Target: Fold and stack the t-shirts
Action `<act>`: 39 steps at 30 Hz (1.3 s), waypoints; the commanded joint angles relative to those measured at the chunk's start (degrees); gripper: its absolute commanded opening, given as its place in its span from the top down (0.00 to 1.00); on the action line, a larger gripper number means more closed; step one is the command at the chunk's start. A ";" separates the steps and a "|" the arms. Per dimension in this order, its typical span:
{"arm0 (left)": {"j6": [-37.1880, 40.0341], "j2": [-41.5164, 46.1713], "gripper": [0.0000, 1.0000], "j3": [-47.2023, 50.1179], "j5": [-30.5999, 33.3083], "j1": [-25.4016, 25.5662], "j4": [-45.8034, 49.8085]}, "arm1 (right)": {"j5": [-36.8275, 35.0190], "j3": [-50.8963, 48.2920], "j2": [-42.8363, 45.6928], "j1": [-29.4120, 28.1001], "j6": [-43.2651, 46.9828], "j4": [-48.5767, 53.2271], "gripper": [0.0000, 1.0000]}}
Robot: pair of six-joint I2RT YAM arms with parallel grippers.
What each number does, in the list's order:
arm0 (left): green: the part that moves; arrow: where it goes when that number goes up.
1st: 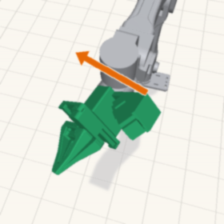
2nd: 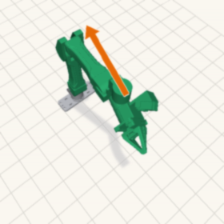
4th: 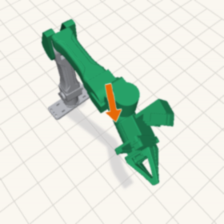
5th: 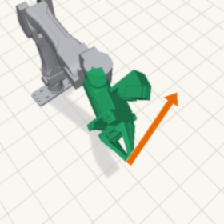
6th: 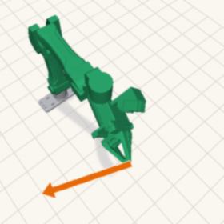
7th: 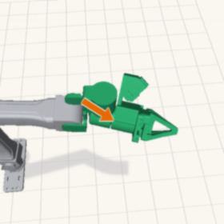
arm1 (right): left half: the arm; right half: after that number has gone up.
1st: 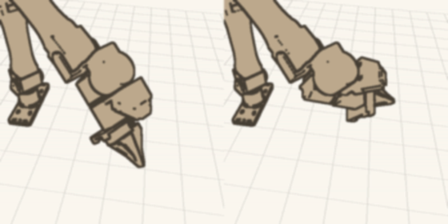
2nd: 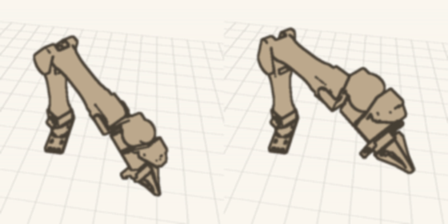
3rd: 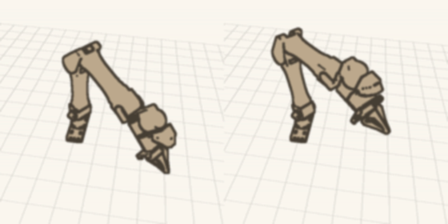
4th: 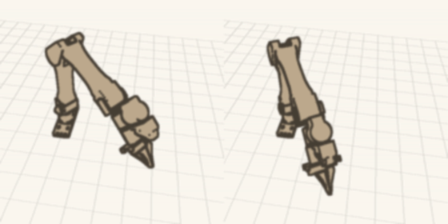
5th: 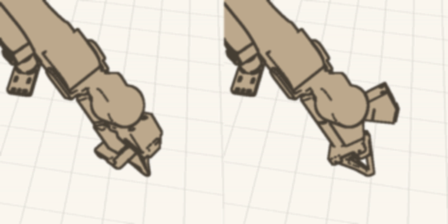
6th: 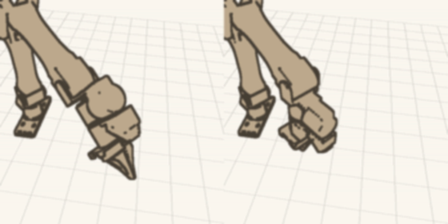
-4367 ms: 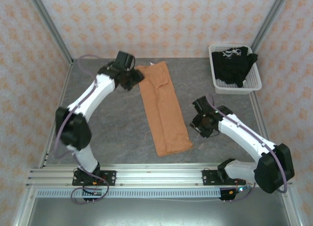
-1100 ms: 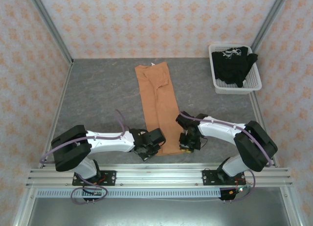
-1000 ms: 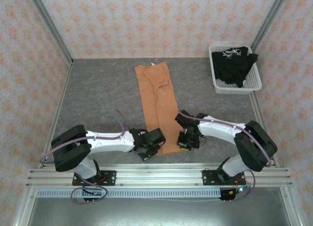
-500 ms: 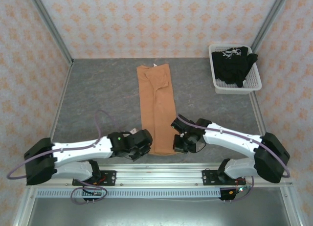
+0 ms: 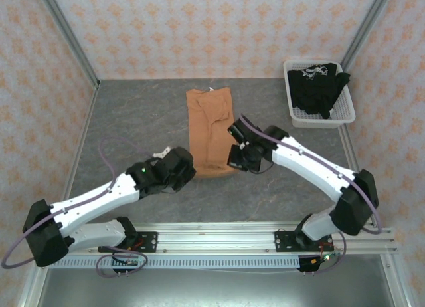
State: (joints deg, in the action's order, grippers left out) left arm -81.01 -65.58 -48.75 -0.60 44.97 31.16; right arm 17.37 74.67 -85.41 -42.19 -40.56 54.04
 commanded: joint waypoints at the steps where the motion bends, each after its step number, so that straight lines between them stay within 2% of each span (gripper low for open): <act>1: 6.89 -4.75 1.00 -6.03 -1.77 -5.20 0.18 | -2.23 6.56 -5.39 2.79 5.57 3.05 1.00; 6: 13.63 -14.23 1.00 -14.75 -5.75 -11.40 0.66 | -2.16 17.53 -15.02 6.47 9.00 3.47 1.00; 14: 19.84 -27.76 1.00 -24.88 -10.38 -18.95 -1.31 | -0.80 33.07 -29.84 10.83 11.32 5.72 1.00; 26: 24.97 -47.98 1.00 -40.10 -14.53 -24.29 0.88 | 1.56 43.89 -44.49 15.70 10.66 5.64 1.00; 36: 24.38 -56.28 1.00 -48.64 -13.47 -26.56 5.43 | 4.99 57.07 -55.34 18.39 12.17 7.92 1.00; 37: 24.41 -56.91 1.00 -49.66 -12.90 -26.68 6.41 | 4.98 57.69 -55.86 18.68 12.08 8.01 0.95; 38: 24.32 -57.19 0.93 -50.11 -12.56 -26.84 6.55 | 5.15 58.01 -56.08 18.97 11.98 7.82 0.89; 39: 24.20 -57.33 0.78 -50.42 -12.28 -27.02 6.64 | 5.25 58.15 -56.02 19.32 12.16 7.29 0.81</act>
State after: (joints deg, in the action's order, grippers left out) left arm -57.08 -122.65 -96.75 -14.57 18.59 34.13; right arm 22.37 130.54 -140.42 -23.77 -29.47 59.35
